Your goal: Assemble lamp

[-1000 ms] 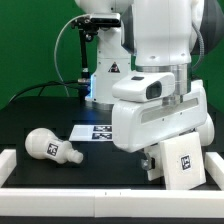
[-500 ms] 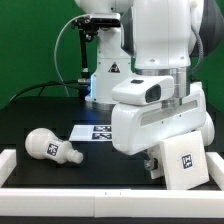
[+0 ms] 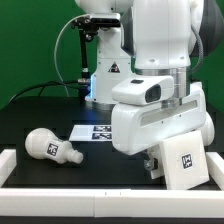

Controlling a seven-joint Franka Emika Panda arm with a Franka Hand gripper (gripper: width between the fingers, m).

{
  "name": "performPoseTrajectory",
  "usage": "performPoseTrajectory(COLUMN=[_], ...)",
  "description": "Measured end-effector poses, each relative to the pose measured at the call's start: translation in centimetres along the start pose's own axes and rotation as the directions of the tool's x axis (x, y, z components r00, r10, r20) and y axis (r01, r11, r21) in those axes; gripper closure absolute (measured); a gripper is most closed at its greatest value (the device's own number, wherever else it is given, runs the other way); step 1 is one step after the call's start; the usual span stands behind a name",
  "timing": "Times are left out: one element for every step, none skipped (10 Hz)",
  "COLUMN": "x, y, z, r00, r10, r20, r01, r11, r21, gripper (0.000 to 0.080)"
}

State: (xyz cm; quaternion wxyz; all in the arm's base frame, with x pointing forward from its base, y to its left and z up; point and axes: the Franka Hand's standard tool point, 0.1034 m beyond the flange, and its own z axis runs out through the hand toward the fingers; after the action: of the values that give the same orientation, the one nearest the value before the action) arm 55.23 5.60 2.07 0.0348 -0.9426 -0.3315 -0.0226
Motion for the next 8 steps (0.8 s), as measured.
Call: performPoseTrajectory(x=[0.0,0.0,0.1,0.3,0.7,1.1,1.5,1.6], y=[0.0,0.0,0.0,-0.4,-0.7,-0.7,-0.5,-0.2], z=[0.0,0.0,-0.1,-0.4,-1.0,-1.7,-2.6,-3.1], r00=[1.0,1.0,1.0,0.997,0.99,0.975,0.959,0.932], r10=[0.0,0.0,-0.024,-0.08,-0.14,-0.219,-0.28,-0.357], r20=[0.0,0.0,0.001,0.007,0.02,0.038,0.052,0.056], r01=[0.0,0.0,0.024,0.081,0.141,0.222,0.284,0.362], r11=[1.0,1.0,1.0,0.996,0.988,0.971,0.952,0.925], r21=[0.0,0.0,-0.011,-0.036,-0.061,-0.091,-0.112,-0.115], gripper=[0.0272,0.0272,0.0272,0.0272,0.0272,0.0272,0.0272,0.0272])
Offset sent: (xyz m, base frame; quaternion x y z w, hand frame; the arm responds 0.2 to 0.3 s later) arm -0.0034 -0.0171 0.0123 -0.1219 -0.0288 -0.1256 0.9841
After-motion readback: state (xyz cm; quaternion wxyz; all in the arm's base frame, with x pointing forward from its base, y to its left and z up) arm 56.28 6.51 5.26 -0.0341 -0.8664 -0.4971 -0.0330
